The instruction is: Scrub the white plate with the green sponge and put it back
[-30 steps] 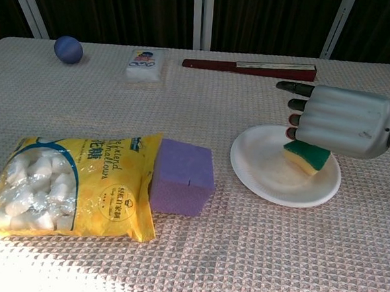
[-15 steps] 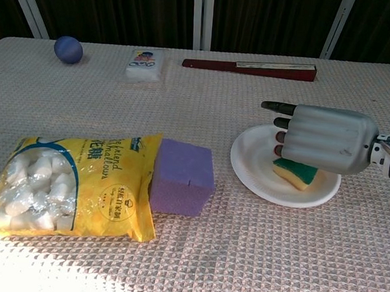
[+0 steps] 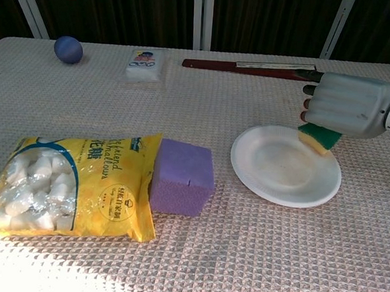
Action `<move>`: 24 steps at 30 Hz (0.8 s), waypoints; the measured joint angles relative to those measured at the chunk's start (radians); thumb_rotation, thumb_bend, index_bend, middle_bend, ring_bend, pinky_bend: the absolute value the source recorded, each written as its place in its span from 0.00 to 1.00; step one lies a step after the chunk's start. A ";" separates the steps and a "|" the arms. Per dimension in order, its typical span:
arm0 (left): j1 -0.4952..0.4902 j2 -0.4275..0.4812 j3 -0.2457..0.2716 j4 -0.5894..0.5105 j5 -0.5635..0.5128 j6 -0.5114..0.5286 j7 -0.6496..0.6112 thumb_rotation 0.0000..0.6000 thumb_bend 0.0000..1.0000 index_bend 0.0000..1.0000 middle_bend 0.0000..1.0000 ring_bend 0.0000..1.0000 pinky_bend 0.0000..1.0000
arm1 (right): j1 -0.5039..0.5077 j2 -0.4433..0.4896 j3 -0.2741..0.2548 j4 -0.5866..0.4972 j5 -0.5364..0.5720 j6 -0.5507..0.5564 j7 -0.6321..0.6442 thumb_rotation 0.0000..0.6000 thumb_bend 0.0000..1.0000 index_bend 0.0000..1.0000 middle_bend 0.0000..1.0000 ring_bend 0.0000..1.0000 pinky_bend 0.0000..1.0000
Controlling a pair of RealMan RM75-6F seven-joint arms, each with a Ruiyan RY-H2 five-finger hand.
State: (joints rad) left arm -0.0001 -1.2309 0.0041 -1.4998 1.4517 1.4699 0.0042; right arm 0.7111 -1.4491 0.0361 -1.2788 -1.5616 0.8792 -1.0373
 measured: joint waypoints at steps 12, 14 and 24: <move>-0.004 0.000 0.000 -0.007 -0.001 -0.009 0.006 1.00 0.06 0.26 0.13 0.11 0.14 | 0.035 -0.035 -0.068 -0.083 -0.105 -0.012 0.048 1.00 0.36 0.73 0.53 0.28 0.00; -0.004 0.000 -0.001 -0.007 -0.001 -0.009 0.005 1.00 0.06 0.26 0.13 0.11 0.14 | 0.036 -0.041 -0.075 -0.071 -0.109 -0.019 0.041 1.00 0.36 0.73 0.53 0.28 0.00; -0.004 -0.006 -0.001 0.006 0.004 -0.008 -0.005 1.00 0.06 0.26 0.13 0.11 0.14 | 0.023 -0.032 -0.045 -0.034 -0.048 -0.023 -0.029 1.00 0.36 0.74 0.53 0.28 0.00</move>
State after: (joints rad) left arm -0.0037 -1.2372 0.0032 -1.4938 1.4552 1.4623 -0.0003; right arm 0.7342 -1.4810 -0.0087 -1.3124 -1.6098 0.8564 -1.0665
